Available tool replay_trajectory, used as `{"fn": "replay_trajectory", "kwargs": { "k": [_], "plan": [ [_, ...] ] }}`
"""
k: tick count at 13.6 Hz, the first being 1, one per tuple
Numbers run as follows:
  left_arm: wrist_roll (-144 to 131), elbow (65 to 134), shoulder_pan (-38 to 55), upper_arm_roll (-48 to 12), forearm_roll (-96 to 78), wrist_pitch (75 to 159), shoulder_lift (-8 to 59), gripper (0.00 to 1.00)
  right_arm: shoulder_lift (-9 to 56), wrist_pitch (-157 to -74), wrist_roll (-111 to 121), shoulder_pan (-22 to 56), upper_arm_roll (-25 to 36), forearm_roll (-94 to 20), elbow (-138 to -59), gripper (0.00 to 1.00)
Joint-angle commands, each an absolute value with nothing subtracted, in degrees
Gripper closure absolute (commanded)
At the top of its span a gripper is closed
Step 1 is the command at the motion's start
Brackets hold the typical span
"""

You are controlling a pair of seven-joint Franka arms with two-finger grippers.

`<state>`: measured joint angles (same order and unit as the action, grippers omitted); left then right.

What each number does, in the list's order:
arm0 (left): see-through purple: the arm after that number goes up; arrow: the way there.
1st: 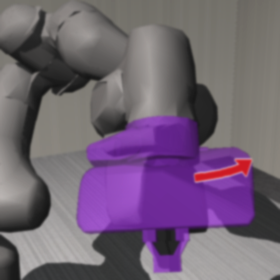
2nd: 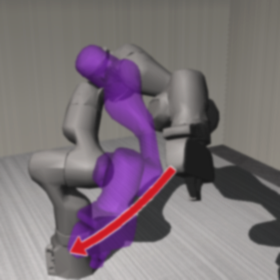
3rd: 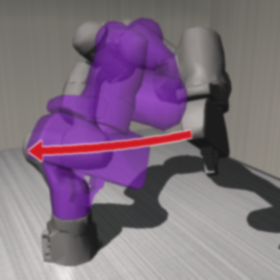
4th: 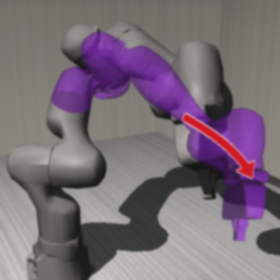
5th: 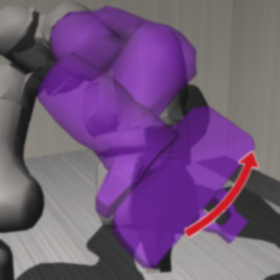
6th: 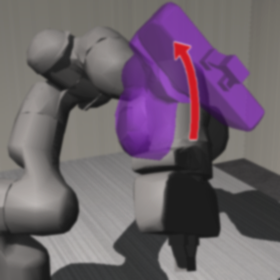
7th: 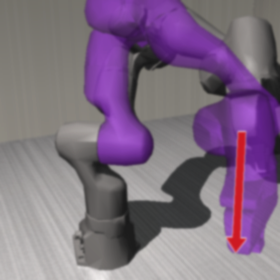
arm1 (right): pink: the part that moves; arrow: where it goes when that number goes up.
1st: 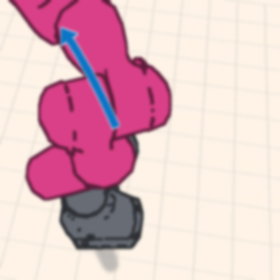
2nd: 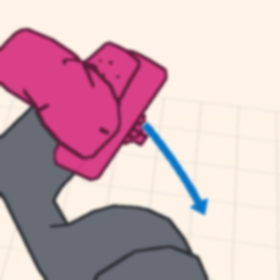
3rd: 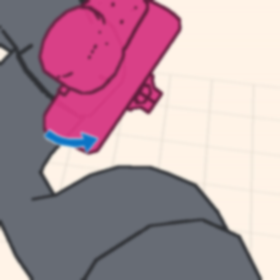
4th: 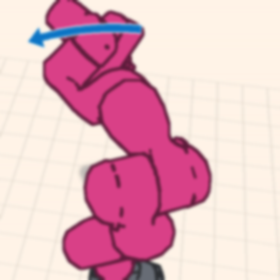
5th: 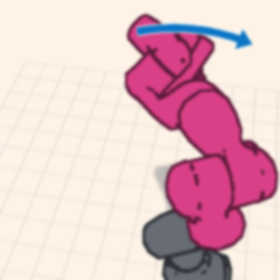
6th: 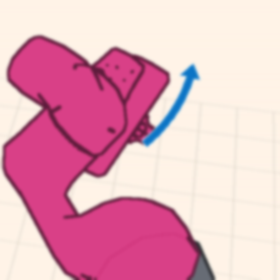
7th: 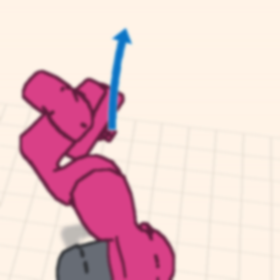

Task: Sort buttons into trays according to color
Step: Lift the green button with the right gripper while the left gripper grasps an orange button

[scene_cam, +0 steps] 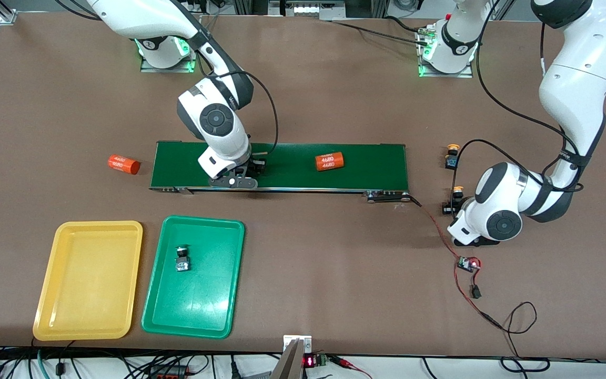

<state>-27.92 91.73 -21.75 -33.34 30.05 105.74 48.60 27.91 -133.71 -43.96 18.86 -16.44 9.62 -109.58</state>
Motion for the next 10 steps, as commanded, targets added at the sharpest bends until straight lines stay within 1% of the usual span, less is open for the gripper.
{"fn": "replay_trajectory", "kwargs": {
  "k": [1,3,5,6,7,10],
  "plan": [
    [-28.3,91.93,-21.71,-33.48,28.83,105.29,47.73,0.82,27.69,-133.95,-42.9,17.41,-16.88,10.46,-109.43,0.67],
    [-27.51,91.5,-22.23,-34.54,28.83,105.21,47.29,0.87,26.38,-132.55,-42.19,16.7,-16.79,10.46,-108.11,0.68],
    [-27.77,91.06,-21.97,-35.76,28.83,105.03,46.5,0.89,25.67,-126.42,-37.82,15.12,-16.7,9.85,-104.0,0.68],
    [-27.77,90.97,-22.41,-37.34,28.83,103.81,46.41,0.9,25.75,-124.47,-36.05,14.51,-16.44,9.84,-101.97,0.68],
    [-27.86,90.62,-22.41,-39.44,28.83,101.36,45.71,0.9,25.75,-124.28,-35.43,14.15,-15.91,9.76,-100.82,0.68],
    [-28.56,85.62,-21.8,-46.12,27.26,94.15,45.7,0.9,27.85,-124.72,-32.62,13.97,-13.63,9.93,-96.43,0.68]
  ]
}}
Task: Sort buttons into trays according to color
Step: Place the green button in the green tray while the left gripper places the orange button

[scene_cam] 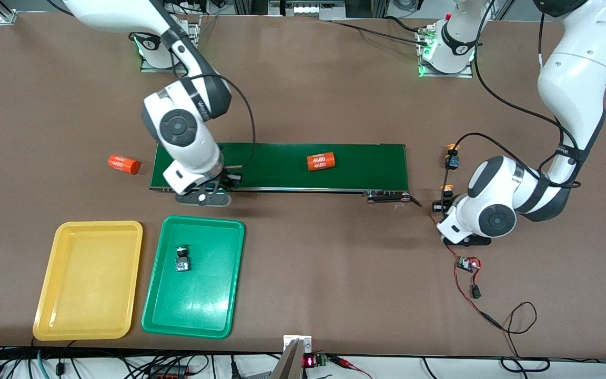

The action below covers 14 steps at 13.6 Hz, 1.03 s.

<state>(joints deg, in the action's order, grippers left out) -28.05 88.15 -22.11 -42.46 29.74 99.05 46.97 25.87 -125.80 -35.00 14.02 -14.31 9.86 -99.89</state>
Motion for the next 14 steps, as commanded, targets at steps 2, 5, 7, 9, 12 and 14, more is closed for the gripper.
{"fn": "replay_trajectory", "kwargs": {
  "k": [2,5,7,9,12,14],
  "plan": [
    [-29.35,85.69,-21.19,-48.15,22.35,93.87,45.62,0.89,30.4,-124.72,-29.72,14.24,-11.0,9.84,-92.92,0.68],
    [-38.1,86.66,-14.27,-50.27,21.18,94.13,45.79,0.88,34.18,-124.98,-27.08,14.07,-8.88,9.93,-87.91,0.67],
    [-43.84,86.57,-9.25,-50.19,21.27,96.05,46.23,0.85,37.25,-128.74,-26.81,14.24,-7.66,10.11,-85.88,0.67],
    [-44.47,87.88,-8.27,-50.27,21.09,100.09,47.02,0.83,39.45,-134.45,-26.28,14.5,-6.6,10.28,-85.43,0.67],
    [-45.35,88.07,-6.76,-49.57,21.27,100.9,47.2,0.01,42.09,-139.37,-25.15,14.5,-5.46,10.37,-84.82,0.67],
    [-47.1,87.98,-6.77,-49.66,21.27,100.72,46.85,0.0,43.94,-143.59,-23.74,14.5,-3.96,10.37,-84.81,0.66]
  ]
}}
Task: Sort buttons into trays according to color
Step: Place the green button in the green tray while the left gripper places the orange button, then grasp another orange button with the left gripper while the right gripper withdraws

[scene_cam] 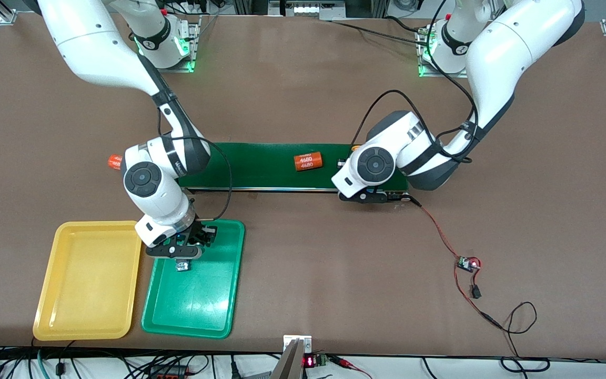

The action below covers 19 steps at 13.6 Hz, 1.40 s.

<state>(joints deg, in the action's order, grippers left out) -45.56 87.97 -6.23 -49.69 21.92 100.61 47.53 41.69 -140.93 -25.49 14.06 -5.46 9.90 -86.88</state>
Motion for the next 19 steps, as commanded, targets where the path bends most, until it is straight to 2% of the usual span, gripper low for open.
{"fn": "replay_trajectory", "kwargs": {
  "k": [1,5,7,8,9,12,16,17,19],
  "plan": [
    [-48.41,87.8,-6.77,-49.75,21.27,100.72,46.67,0.0,44.73,-144.74,-23.38,14.5,-3.87,10.37,-84.81,0.66],
    [-48.69,86.14,-8.43,-49.66,22.14,97.84,44.66,0.0,47.19,-148.88,-23.64,14.5,-3.16,11.6,-84.81,0.65],
    [-48.34,85.25,-11.58,-49.31,23.54,95.28,44.3,0.0,47.72,-149.59,-24.17,14.76,-3.16,11.6,-84.81,0.57],
    [-47.99,85.43,-14.21,-49.57,25.99,94.06,44.3,0.0,47.9,-149.59,-24.34,14.94,-3.16,11.6,-84.81,0.44],
    [-47.81,85.6,-15.89,-49.48,27.41,92.04,44.38,0.0,47.99,-149.85,-24.61,14.94,-3.16,11.51,-84.81,0.21],
    [-38.98,86.39,-20.64,-48.61,27.51,84.48,46.31,0.0,47.99,-151.0,-24.43,14.94,-3.16,11.51,-84.9,0.05],
    [-33.4,96.03,-28.81,-48.08,29.95,85.77,45.79,0.0,45.45,-149.42,-24.08,15.21,-3.16,11.16,-85.95,0.04],
    [-33.4,99.89,-30.92,-48.51,31.8,88.39,45.09,0.0,44.05,-146.54,-24.17,15.21,-3.16,11.08,-86.13,0.0],
    [-33.22,107.89,-35.84,-49.56,32.69,95.33,42.11,0.0,40.89,-141.35,-24.43,15.21,-3.25,10.81,-87.18,0.0]
  ]
}}
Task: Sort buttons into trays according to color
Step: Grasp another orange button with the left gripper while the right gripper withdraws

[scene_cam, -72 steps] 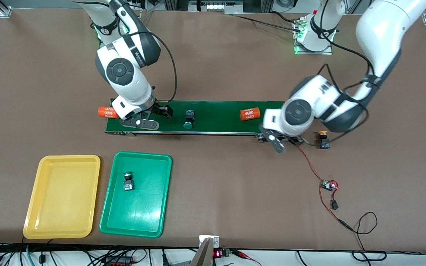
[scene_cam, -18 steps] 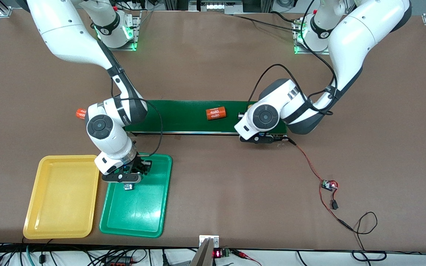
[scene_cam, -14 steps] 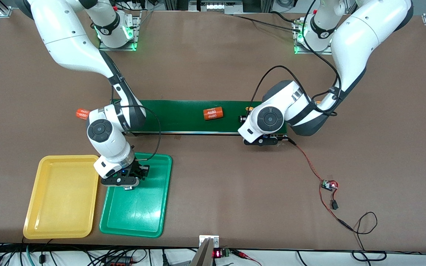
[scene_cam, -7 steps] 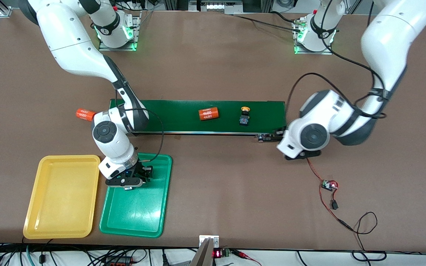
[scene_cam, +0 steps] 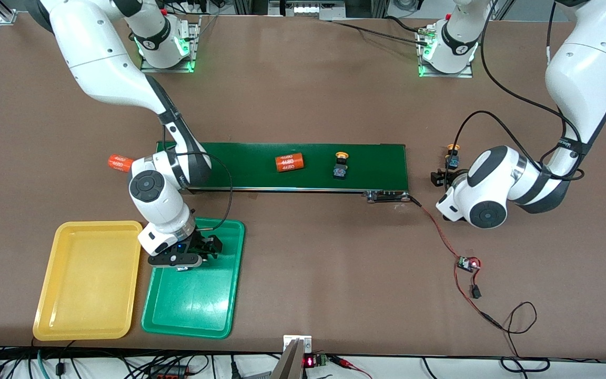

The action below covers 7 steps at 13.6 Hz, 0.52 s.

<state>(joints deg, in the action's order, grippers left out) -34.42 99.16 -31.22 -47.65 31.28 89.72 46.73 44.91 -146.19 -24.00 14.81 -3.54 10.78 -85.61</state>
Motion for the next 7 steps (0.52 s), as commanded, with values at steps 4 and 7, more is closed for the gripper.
{"fn": "replay_trajectory", "kwargs": {
  "k": [4,7],
  "plan": [
    [-33.22,118.02,-39.28,-50.54,32.78,105.37,38.32,0.0,32.19,-134.05,-26.89,15.21,-3.86,10.72,-93.67,0.0],
    [-33.13,120.93,-41.3,-50.45,35.66,109.05,38.58,0.01,26.91,-127.11,-31.62,15.21,-6.67,10.72,-96.15,0.0]
  ]
}}
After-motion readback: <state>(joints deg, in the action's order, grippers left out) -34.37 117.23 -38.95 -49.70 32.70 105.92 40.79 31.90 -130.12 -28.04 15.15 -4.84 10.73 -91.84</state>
